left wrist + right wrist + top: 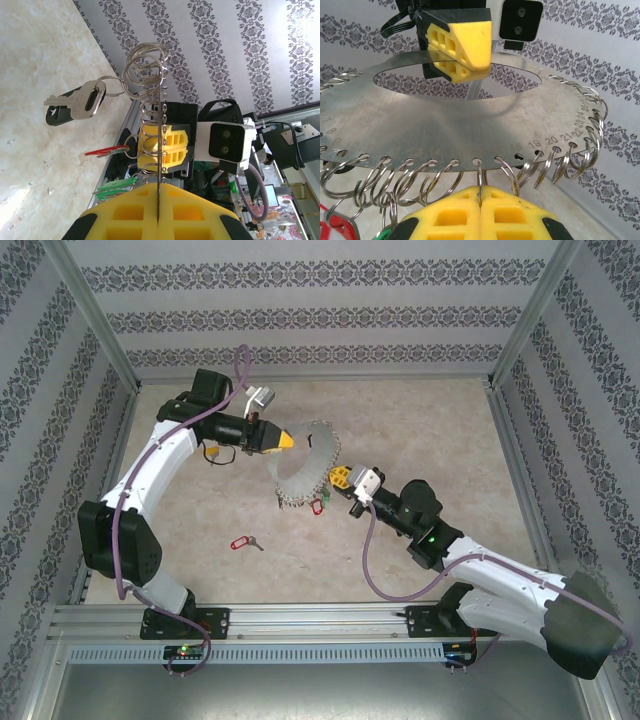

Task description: Put the keys on the keyring

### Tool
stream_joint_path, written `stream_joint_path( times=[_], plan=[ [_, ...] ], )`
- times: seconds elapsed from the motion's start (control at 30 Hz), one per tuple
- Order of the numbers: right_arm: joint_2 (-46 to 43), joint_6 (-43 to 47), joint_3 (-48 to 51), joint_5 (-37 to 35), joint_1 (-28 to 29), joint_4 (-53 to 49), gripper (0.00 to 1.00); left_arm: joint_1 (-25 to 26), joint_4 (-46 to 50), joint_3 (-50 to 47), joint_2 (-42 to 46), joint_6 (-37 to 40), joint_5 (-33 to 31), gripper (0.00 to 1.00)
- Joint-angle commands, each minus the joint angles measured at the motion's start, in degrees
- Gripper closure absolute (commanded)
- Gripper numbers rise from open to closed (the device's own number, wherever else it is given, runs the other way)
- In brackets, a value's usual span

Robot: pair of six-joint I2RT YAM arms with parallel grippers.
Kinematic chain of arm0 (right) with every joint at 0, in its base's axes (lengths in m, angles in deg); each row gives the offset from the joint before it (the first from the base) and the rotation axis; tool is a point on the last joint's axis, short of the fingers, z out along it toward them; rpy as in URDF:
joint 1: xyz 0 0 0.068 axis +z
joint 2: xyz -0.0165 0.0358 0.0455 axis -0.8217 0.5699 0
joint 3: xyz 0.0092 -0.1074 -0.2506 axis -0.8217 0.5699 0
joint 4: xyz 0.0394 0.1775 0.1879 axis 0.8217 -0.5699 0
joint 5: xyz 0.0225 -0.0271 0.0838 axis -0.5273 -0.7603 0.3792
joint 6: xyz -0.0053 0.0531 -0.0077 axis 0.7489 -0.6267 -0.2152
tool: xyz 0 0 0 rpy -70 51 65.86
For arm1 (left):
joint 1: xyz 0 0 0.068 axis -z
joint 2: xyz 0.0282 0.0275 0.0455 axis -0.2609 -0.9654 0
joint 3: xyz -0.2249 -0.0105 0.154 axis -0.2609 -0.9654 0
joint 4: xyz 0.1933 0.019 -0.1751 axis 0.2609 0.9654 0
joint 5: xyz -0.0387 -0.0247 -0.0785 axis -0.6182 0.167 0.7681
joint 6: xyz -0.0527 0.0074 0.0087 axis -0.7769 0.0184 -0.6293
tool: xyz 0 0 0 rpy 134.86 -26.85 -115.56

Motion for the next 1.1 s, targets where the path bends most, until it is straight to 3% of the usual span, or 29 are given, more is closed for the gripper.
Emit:
stream_joint_path(
  times=[0.0, 0.2, 0.47, 0.53, 0.73, 0.87, 1.07],
  plan=[
    [-1.6, 1.4, -1.0, 2.7, -3.3, -2.7, 1.00, -0.6, 1.5, -1.0, -4.1, 4.6, -0.1, 1.00],
    [0.4, 2.1, -3.7, 7.6, -7.8, -9.1, 1.00, -0.5, -0.1, -1.3, -9.2, 5.5, -1.0, 1.00],
    [2.9, 2.2, -3.8, 7.9, -8.6, -10.9, 1.00, -0.4, -8.2, -4.0, -12.6, 0.4, -4.5, 1.00],
    [4.6, 1.7, -4.2, 8.1, -8.8, -10.5, 1.00, 0.2, -9.7, -5.1, -13.4, -0.2, -5.5, 0.96],
    [10.8, -0.8, -6.6, 12.9, -10.2, -11.0, 1.00, 2.5, -13.0, -6.5, -16.9, -1.8, -6.1, 0.93],
    [10.7, 1.4, -7.2, 13.6, -11.0, -14.3, 1.00, 2.5, -16.0, -7.3, -18.1, -3.1, -7.8, 0.82],
    [12.5, 6.3, -10.9, 20.1, -14.6, -24.5, 1.00, 2.5, -18.9, -7.0, -19.7, -3.6, -7.6, 0.50]
  ],
)
